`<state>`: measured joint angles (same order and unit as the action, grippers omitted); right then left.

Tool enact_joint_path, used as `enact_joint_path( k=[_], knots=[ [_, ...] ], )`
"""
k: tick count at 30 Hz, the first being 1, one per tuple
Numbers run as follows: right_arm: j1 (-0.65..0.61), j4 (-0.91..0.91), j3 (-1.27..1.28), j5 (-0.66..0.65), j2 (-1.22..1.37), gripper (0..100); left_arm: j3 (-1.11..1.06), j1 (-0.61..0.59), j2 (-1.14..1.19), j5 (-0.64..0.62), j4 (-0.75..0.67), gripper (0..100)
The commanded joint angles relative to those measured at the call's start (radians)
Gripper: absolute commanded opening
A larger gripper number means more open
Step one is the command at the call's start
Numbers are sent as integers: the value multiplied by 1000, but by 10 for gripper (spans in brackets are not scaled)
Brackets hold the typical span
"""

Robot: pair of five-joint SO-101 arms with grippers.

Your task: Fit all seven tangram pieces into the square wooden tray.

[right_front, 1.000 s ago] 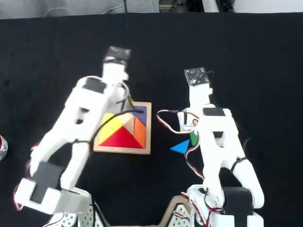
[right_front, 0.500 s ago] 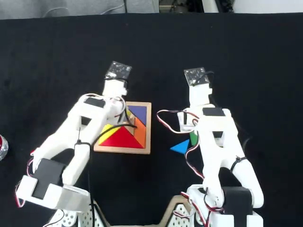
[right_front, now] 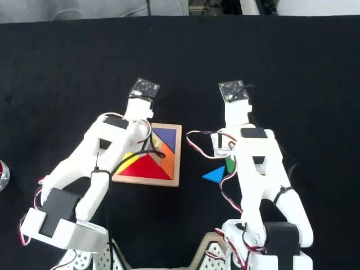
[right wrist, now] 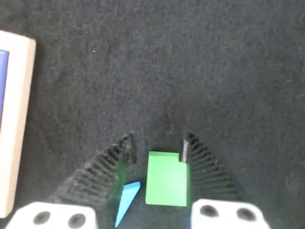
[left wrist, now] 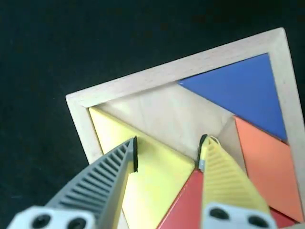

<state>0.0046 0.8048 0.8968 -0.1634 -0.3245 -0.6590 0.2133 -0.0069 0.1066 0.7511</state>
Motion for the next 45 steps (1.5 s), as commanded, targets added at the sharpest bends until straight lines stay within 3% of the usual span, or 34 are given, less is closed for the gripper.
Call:
enact_joint_path(
  k=[1, 8, 17, 22, 26, 34, 40, 45],
  knots=[
    [12, -18, -44, 3, -4, 158, 41, -30, -8, 5, -25, 230],
    [12, -18, -45, 3, -4, 158, 71, -151, -135, -2, -91, 230],
    [12, -18, -47, 3, 1, 158, 16, -117, -138, 31, -161, 231],
    [0, -18, -44, 3, 1, 158, 70, -127, 9, 35, -224, 231],
    [-6, -18, -42, 3, 2, 157, 160, -137, 123, 37, -149, 231],
    [-6, -18, -42, 3, 2, 157, 176, -237, 124, 37, -89, 231],
    [-6, -18, -45, 3, 2, 157, 166, -246, 92, 37, 21, 230],
    [-6, -18, -45, 3, 2, 157, 47, -240, -14, 37, -12, 230]
  ],
)
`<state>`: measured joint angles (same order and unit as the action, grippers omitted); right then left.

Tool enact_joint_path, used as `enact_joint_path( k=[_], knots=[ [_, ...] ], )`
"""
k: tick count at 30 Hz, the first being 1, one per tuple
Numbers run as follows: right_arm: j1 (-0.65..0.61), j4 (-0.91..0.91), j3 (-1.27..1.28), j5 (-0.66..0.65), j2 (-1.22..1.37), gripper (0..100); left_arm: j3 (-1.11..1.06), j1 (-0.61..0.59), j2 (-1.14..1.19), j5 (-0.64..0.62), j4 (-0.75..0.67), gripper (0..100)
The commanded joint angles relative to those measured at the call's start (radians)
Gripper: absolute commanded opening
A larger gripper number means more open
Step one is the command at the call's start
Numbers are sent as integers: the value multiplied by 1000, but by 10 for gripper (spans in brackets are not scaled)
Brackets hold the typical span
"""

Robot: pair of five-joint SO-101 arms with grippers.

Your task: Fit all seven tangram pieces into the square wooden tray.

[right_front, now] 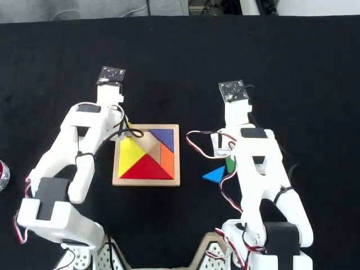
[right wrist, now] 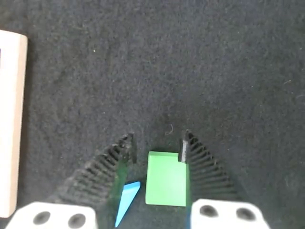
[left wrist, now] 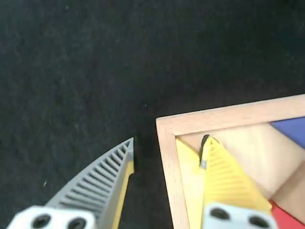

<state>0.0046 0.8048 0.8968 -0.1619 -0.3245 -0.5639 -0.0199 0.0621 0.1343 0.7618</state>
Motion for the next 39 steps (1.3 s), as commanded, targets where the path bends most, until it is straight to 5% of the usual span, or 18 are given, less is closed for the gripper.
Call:
enact_joint_path(
  k=[1, 14, 22, 32, 39],
  knots=[
    [-8, -18, -47, 2, 2, 157, -81, -7, -114, 9, -54, 230],
    [-8, -37, -41, 2, 2, 158, -596, -18, -600, -38, -496, 230],
    [-2, -60, -30, -6, -5, 158, -708, -223, -884, -49, -331, 230],
    [-8, 89, -31, -437, -5, 159, -762, -317, -859, -49, -423, 231],
    [28, 229, 1, -341, -102, 157, -763, -320, -859, -49, -425, 231]
  ],
)
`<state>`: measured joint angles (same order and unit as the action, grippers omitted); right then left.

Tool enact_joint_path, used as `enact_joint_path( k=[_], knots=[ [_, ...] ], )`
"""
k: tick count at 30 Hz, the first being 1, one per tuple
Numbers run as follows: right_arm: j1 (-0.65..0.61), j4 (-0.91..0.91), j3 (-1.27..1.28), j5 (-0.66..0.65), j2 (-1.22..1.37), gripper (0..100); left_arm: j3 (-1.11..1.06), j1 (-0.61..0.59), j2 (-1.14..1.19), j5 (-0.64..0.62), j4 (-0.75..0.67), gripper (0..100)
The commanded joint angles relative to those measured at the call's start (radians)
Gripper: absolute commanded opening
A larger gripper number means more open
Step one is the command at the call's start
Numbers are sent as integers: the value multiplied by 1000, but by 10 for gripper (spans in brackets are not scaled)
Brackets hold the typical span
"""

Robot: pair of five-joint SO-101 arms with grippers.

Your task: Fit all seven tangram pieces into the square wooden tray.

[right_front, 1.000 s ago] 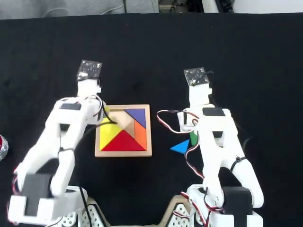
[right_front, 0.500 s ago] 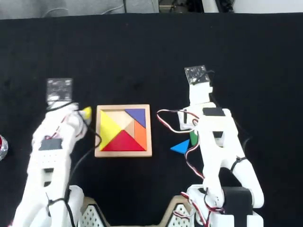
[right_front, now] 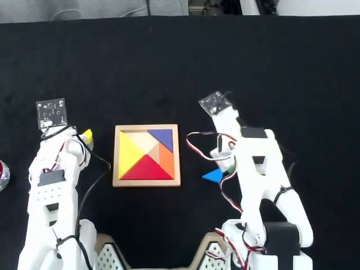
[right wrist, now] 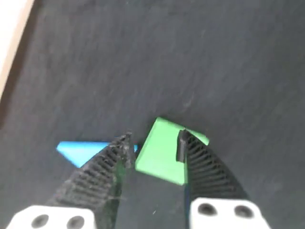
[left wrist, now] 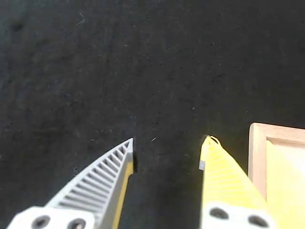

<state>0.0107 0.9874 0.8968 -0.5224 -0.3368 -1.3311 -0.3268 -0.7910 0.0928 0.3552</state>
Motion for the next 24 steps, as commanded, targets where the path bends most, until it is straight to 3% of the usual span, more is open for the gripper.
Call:
enact_joint_path(
  k=[1, 6, 9, 16, 24],
  knots=[
    [20, 49, 25, 20, -143, 157, 4, -13, -6, -8, -18, 231],
    [28, 60, 147, 31, -458, 158, 4, -8, -6, -3, -18, 231],
    [66, 140, 143, 118, -506, 160, 4, -8, -6, -3, -18, 231],
    [74, 130, 62, 152, -308, 283, 1, -5, -6, -5, -18, 231],
    [66, 40, -24, 210, -42, 280, -12, -5, -14, -5, -20, 231]
  ],
)
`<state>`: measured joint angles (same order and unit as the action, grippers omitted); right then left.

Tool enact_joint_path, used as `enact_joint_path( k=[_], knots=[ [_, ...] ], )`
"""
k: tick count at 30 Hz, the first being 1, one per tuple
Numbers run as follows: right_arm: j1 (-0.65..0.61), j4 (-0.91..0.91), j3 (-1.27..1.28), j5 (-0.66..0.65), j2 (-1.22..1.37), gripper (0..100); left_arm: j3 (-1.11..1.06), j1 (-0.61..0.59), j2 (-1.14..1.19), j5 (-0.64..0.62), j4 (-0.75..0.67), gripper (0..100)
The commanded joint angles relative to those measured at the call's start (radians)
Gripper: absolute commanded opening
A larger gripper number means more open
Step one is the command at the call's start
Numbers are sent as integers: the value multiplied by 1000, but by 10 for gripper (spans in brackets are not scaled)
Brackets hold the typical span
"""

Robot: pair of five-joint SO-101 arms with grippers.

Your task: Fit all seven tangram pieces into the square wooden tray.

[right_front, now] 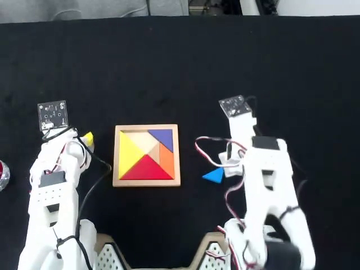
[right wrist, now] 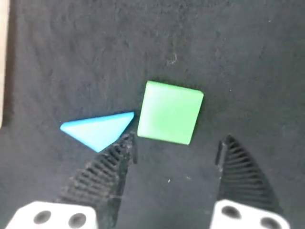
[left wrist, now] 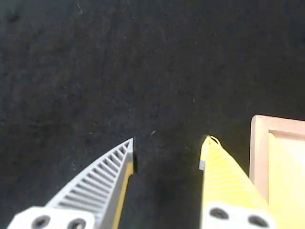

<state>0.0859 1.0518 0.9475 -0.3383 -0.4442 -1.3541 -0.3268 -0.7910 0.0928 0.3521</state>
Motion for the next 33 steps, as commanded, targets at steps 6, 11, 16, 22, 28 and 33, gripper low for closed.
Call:
enact_joint_path(
  k=[6, 11, 16, 22, 28, 33],
  knots=[
    [-63, -25, -148, 66, 182, 279, 12, -4, -14, -3, -17, 231],
    [-64, -52, -168, 72, 251, 279, 12, -4, -14, -2, -17, 231],
    [-40, -87, -171, 43, 309, 268, 12, -4, -14, -2, -17, 231],
    [-15, -87, -182, 12, 325, 137, 12, -4, -14, -2, -17, 231],
    [-11, -83, -182, 9, 315, 133, 12, -4, -14, -2, -17, 231],
    [-20, 17, -305, 9, 242, 93, 10, -7, -8, -6, -46, 231]
  ],
)
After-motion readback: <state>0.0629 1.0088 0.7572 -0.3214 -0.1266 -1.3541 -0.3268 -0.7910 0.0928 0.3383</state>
